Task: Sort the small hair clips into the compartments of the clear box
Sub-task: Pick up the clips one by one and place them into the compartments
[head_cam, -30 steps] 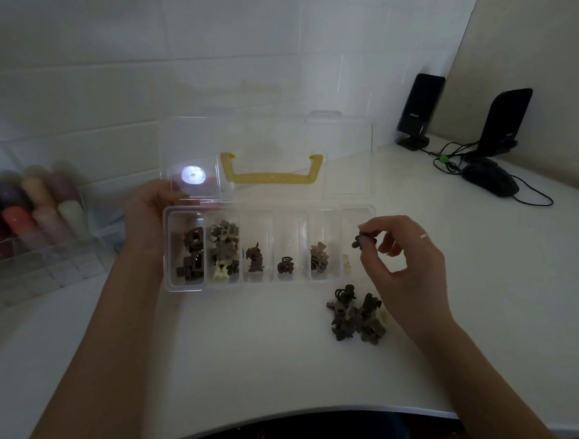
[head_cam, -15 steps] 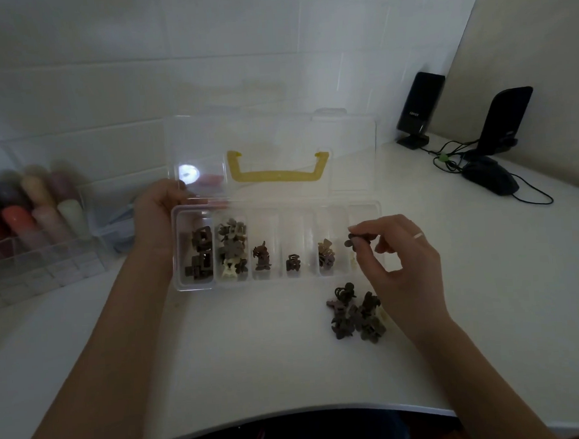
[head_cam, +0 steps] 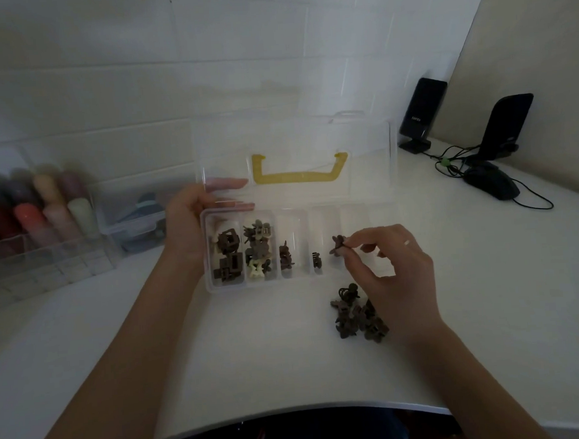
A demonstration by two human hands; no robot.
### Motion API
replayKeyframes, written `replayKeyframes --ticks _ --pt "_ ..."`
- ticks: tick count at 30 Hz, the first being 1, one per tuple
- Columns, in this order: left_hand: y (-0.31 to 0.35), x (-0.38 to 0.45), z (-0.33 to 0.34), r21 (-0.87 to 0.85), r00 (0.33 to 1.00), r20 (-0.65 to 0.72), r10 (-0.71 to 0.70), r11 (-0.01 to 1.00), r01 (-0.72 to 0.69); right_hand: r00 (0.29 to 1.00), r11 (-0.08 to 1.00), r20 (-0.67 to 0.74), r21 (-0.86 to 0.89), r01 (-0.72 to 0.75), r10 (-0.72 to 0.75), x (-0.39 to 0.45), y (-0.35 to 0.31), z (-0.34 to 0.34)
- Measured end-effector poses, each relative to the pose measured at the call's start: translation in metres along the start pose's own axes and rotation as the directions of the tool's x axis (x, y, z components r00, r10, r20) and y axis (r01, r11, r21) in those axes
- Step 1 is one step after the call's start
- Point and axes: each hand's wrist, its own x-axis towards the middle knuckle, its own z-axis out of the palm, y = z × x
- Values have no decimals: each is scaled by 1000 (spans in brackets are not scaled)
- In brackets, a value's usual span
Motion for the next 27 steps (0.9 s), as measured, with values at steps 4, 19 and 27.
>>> replayKeyframes --ticks 4,19,27 --pt "3 0 -5 4 1000 1 16 1000 -16 997 998 -26 -16 -66 66 0 3 -5" --pt "0 1 -1 3 999 -6 -35 999 35 996 995 59 73 62 -66 13 -28 16" --pt "2 0 0 45 1000 6 15 999 -15 987 982 46 115 151 -157 35 -46 39"
